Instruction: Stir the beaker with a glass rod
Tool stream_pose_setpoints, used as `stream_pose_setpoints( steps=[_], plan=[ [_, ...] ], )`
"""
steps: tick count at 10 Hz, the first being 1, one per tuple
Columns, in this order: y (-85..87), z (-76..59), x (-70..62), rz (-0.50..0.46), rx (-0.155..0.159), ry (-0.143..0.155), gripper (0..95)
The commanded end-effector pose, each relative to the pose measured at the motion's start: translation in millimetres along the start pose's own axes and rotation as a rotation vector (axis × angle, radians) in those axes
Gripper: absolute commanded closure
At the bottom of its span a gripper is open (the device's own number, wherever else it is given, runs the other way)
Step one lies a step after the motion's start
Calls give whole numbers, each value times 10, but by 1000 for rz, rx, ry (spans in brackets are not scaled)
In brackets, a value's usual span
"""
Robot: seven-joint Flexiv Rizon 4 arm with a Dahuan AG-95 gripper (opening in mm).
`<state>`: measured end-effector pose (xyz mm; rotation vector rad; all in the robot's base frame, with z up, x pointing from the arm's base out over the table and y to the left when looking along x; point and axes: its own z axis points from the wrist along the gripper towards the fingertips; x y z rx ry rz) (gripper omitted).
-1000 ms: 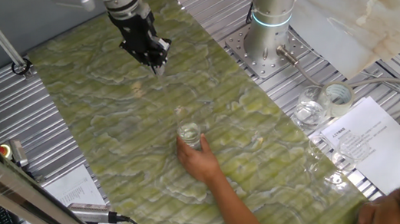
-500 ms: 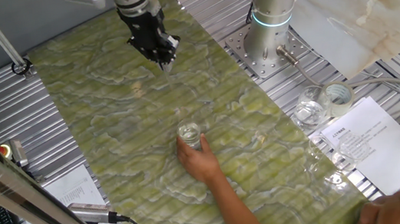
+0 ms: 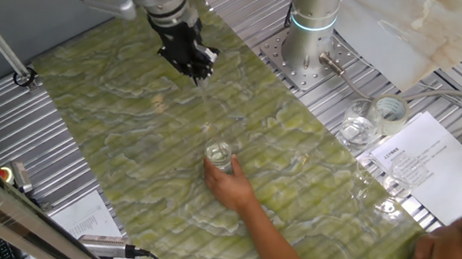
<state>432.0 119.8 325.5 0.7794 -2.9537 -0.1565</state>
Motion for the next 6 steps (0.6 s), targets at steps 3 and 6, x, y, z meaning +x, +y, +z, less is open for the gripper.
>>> stream_pose_setpoints(
  steps=[3,6],
  plan=[
    [69,84,-68,28,34,-12,950],
    [126,143,-108,34,33,-10,950]
  ],
)
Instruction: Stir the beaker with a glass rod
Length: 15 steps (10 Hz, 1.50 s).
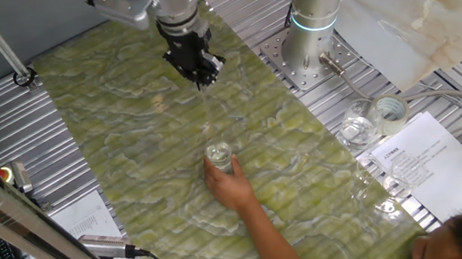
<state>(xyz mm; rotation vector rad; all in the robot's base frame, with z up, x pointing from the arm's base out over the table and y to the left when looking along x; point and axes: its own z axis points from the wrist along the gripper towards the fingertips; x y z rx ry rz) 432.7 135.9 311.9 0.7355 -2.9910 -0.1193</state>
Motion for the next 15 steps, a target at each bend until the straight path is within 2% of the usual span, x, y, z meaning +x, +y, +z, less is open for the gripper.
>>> stream_pose_setpoints(
  steps=[1,3,6,7,9,11,15],
  plan=[
    [9,-2,-15,-2,4,10,950],
    [10,-3,-15,-1,15,15,950],
    [10,-3,-15,3,24,-7,950],
    [10,-3,-15,6,31,-24,950],
    [10,-3,-15,12,33,-12,950],
    [41,-27,-2,4,31,27,950],
    [72,-47,13,-6,19,47,950]
  ],
)
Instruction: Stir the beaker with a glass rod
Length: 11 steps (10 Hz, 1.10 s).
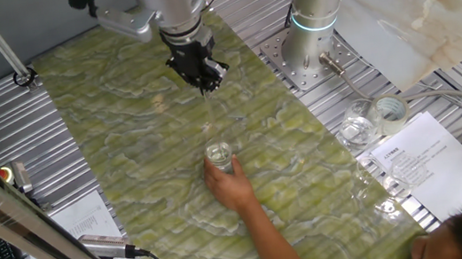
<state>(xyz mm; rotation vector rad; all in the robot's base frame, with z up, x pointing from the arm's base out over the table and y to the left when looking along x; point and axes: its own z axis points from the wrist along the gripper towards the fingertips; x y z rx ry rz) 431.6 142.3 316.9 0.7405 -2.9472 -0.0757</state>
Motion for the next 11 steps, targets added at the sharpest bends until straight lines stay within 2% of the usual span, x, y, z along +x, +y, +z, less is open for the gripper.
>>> stream_pose_setpoints(
  steps=[1,5,7,9,10,11],
  plan=[
    [9,-3,30,2,1,-4,950],
    [63,-18,-34,10,8,-5,950],
    [56,-13,-39,1,31,0,950],
    [55,-12,-40,-1,41,-6,950],
    [55,-13,-43,-15,51,-33,950],
    [56,-14,-45,-20,56,-34,950]
  ],
)
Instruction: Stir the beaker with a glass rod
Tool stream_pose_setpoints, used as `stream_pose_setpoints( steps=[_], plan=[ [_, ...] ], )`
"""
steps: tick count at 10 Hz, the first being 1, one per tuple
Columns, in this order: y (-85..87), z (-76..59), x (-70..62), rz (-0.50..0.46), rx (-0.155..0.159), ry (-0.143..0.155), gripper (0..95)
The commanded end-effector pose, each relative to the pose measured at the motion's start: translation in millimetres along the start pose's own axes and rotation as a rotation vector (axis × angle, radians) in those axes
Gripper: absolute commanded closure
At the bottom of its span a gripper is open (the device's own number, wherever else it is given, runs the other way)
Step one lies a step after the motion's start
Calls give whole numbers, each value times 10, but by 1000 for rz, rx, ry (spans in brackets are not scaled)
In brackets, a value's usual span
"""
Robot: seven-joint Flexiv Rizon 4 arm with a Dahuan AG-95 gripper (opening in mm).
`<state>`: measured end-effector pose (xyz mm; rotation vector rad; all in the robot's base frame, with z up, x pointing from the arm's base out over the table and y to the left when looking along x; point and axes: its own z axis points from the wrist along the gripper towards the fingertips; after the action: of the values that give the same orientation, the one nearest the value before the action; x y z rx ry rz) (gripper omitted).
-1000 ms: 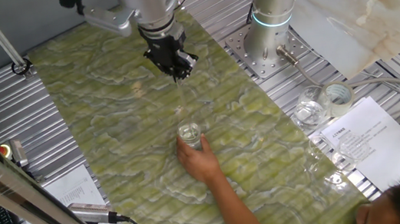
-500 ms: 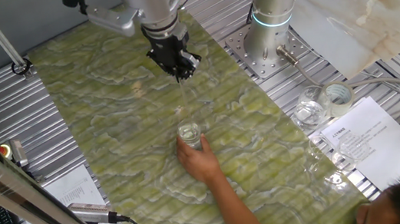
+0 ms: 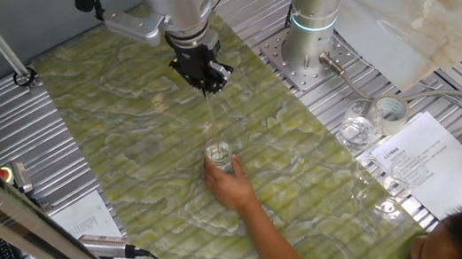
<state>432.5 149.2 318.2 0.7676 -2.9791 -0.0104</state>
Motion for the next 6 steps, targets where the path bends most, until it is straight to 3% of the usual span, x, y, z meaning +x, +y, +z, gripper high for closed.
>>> stream_pose_setpoints(
  steps=[1,3,6],
  plan=[
    [-2,-1,-6,-11,4,-15,950],
    [-1,-1,-7,10,-20,-24,950],
    [15,13,-16,25,-54,13,950]
  ],
)
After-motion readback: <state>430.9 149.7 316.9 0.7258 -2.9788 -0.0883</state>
